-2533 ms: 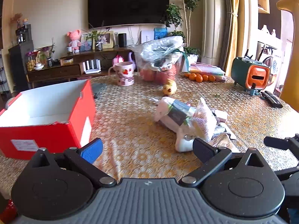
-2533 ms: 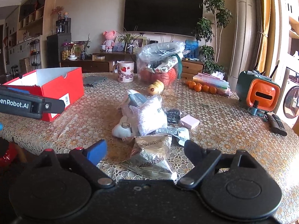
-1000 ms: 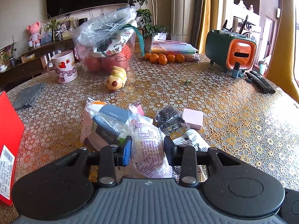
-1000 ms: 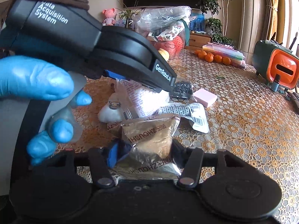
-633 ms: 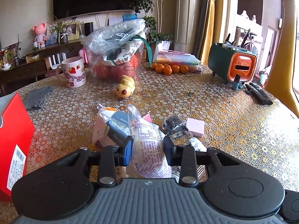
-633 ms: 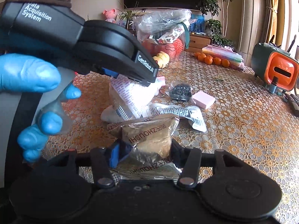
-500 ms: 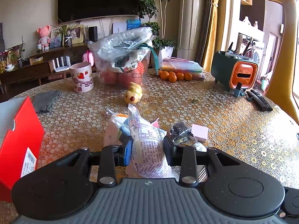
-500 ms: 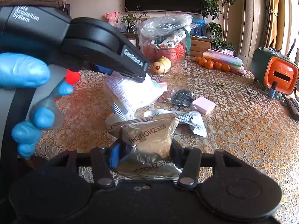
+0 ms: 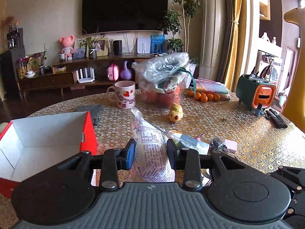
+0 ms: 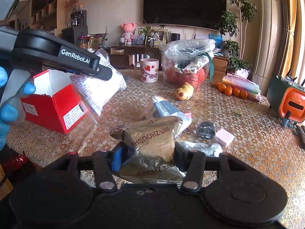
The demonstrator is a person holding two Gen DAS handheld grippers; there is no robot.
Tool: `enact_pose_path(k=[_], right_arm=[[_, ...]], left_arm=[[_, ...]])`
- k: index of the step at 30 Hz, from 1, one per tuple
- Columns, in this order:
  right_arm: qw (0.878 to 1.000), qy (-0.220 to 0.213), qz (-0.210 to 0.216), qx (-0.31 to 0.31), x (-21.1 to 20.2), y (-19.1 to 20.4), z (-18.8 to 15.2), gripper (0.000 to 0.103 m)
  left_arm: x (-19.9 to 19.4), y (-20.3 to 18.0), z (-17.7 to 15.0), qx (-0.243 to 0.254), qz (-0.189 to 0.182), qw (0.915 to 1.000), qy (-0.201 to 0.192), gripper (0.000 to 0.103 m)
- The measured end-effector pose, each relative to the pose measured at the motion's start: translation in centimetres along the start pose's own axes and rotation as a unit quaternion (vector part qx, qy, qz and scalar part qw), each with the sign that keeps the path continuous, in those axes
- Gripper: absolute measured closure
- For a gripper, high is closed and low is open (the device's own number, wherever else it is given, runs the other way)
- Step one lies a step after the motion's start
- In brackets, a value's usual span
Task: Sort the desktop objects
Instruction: 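Carry both held bags over the open red shoebox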
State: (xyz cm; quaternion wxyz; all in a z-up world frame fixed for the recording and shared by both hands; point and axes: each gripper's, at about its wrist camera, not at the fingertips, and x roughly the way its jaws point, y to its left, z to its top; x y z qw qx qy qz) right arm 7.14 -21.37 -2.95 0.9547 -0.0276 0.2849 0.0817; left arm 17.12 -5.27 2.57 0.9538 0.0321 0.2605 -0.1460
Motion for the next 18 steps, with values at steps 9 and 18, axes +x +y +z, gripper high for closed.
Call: enact_pose_path(k=[9,18], right_arm=[[0.999,-0.009,0.034,-0.027,0.3,3.3,3.4,0.05],[0.995,-0.022,0.069,-0.069,1.2,7.1,7.3,0.05]], left_arm=[[-3.2,6.0,0.1,-0.01,0.041,0.999,-0.013,0.069],[-5.4,13.2,-0.1,-0.023,0.094,0.9952,-0.012,0.069]])
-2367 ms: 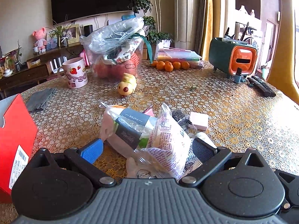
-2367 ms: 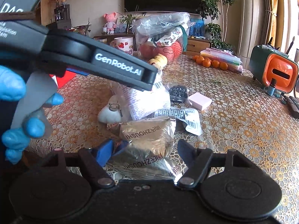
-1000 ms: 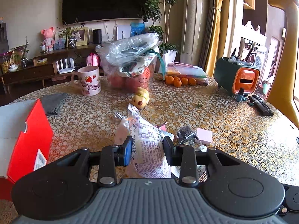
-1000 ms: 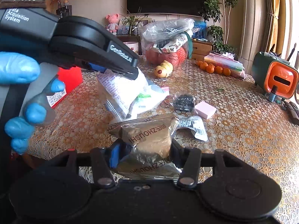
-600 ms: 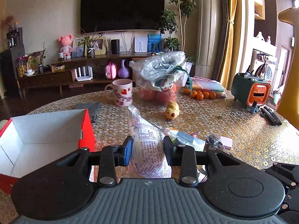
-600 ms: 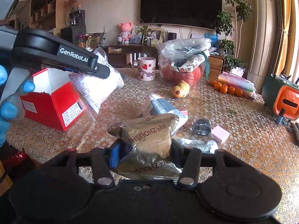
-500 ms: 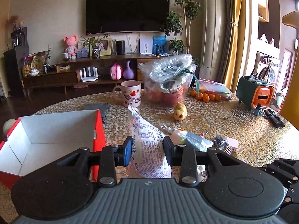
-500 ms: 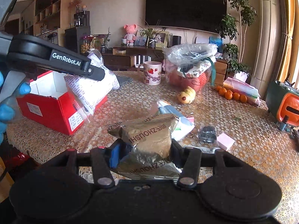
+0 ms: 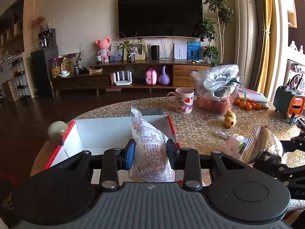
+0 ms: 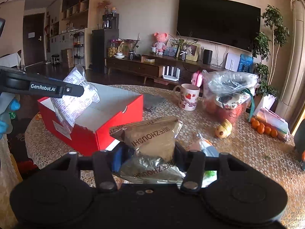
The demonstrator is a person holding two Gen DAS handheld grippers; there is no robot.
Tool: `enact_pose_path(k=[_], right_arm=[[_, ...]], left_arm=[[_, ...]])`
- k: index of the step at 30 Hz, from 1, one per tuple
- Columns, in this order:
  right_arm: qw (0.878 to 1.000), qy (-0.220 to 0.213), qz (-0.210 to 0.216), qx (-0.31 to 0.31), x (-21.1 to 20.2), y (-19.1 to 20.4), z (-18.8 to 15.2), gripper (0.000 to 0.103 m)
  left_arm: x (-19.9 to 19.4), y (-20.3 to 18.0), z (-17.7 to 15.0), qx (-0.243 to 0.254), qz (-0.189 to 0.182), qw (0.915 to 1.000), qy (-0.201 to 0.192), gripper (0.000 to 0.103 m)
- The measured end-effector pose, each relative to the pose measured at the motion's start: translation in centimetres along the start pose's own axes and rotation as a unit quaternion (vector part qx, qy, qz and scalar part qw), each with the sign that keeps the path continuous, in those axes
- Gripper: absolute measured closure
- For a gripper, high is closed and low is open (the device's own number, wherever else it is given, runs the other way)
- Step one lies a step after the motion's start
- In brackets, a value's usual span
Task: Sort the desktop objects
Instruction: 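Carry both held bags over the open red shoebox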
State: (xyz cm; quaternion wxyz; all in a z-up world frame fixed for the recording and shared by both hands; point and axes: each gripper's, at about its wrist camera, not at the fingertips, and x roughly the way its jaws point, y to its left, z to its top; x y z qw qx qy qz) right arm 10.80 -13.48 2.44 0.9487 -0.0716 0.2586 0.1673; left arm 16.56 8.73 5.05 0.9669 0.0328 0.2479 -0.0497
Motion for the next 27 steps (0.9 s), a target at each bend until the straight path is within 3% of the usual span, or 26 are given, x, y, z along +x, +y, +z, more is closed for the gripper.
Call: enact_pose_path(k=[14,27], right_arm=[[0.998,-0.005,0.047,-0.034,4.8,4.5,5.3,0.05],[0.995,0.04,0.067,-0.055,12.6,9.1,8.2,0.05]], left_arm=[[1.8,8.1,0.8,-0.002,0.051,0.9979,0.04,0.069],[9.3,11.2,1.9,0.04,0.059,0.9925,0.099,0.069]])
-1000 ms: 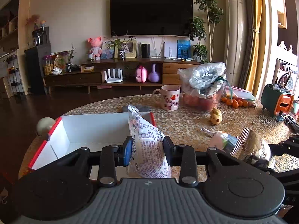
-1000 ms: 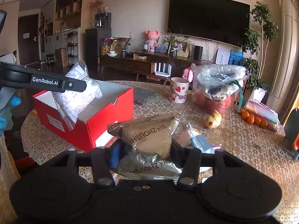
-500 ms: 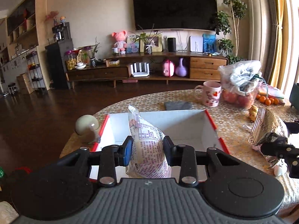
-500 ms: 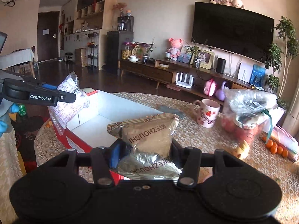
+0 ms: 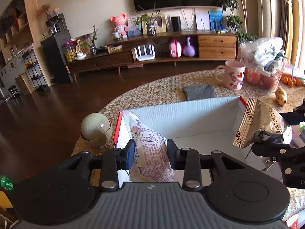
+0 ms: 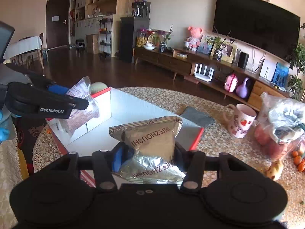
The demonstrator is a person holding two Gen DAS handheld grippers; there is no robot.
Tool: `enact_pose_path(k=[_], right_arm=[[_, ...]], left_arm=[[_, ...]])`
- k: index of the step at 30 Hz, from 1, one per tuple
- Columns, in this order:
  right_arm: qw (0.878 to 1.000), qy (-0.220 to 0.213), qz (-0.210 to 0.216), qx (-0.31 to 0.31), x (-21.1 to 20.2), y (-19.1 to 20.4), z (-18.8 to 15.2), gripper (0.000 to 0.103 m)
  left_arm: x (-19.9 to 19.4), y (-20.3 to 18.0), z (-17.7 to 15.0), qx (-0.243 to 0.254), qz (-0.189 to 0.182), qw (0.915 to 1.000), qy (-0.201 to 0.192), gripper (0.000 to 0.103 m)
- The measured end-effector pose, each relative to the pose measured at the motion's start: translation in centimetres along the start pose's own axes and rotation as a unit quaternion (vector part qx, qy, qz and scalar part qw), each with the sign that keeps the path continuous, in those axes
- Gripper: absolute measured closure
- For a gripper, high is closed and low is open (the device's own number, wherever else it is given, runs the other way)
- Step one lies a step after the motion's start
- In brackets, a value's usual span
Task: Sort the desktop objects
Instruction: 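Carry both held bags over the open red shoebox, then open left tool dropping snack bag while right tool releases foil bag into box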
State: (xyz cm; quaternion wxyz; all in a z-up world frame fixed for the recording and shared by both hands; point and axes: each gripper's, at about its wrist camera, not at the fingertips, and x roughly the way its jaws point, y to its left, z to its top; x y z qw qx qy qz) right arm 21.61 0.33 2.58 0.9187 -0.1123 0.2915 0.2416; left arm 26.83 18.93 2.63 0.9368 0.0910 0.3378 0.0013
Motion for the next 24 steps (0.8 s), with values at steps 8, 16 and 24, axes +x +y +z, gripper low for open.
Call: enact_pose_path(k=[8,16,24], right_arm=[[0.999,0.038,-0.01,-0.005,4.1,0.8,0.2,0.05],[0.998,0.062,-0.021,-0.019,6.7,1.8,-0.2,0.051],[0.994,0.097,-0.008,-0.051,8.3,3.5,-0.8,0.054]], left_arm=[[5.3,0.7,0.0,0.003,-0.005,0.9983,0.058,0.069],[7.9,0.1,-0.7,0.035,-0.013,0.995,0.093,0.069],[9.5,-0.1,-1.5,0.05,-0.011,0.9905,0.128,0.069]])
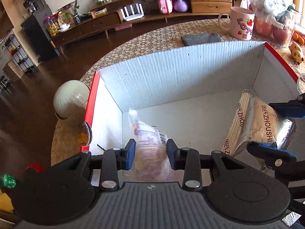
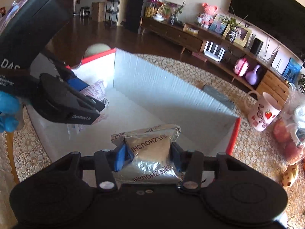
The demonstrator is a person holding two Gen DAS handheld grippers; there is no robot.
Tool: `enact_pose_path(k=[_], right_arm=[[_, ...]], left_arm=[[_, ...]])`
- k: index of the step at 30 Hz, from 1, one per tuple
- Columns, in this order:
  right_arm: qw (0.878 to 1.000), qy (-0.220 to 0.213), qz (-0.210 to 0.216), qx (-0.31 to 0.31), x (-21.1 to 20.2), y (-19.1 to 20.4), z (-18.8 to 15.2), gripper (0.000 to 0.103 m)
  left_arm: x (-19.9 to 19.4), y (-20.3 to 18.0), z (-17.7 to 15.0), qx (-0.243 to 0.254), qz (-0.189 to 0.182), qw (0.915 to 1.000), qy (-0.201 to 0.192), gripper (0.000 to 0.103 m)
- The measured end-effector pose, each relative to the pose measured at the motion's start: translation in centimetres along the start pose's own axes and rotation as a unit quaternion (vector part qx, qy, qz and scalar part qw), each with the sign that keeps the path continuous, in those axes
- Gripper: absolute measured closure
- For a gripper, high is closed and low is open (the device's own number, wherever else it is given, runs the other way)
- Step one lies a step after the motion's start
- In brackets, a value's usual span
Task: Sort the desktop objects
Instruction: 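Open left tool dropping snack bag while right tool releases foil bag into box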
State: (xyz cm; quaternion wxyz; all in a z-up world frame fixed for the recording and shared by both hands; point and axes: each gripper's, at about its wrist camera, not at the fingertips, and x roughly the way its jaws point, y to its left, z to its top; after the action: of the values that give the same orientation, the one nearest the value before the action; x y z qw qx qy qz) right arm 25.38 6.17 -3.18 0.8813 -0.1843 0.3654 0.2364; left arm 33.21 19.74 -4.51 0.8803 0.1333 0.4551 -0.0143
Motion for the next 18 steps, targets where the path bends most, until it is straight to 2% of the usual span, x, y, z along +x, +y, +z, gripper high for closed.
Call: enact_pose_path(k=[4,9,12,14,18], right_arm=[[1.0,0.01,-0.003,-0.004,0.5,0.0,-0.1,0.054],[1.0,0.002,-0.006,-0.016,0.2,0.2,0.0,0.053],[1.0,-0.003,-0.004,-0.016,-0.1,0.2,0.2,0.048],[1.0,-0.009,-0.004,-0.013,-0.4,0.0,0.2,0.043],[1.0,-0.019,0.001,-0.003,-1.2,-0.6,0.1,0.038]], left_arm=[[0.1,0.1,0.1,0.0,0.0,1.0,0.003,0.069],[-0.1,0.1,0.1,-0.003,0.009,0.9999,0.003,0.067],[-0.4,0.1,0.0,0.002,0.023,0.9997,-0.003,0.056],[-0.7,0.1,0.0,0.006,0.027,0.9996,-0.009,0.041],[-1.5,0.1,-0.1,0.008,0.03,0.9993,-0.021,0.037]])
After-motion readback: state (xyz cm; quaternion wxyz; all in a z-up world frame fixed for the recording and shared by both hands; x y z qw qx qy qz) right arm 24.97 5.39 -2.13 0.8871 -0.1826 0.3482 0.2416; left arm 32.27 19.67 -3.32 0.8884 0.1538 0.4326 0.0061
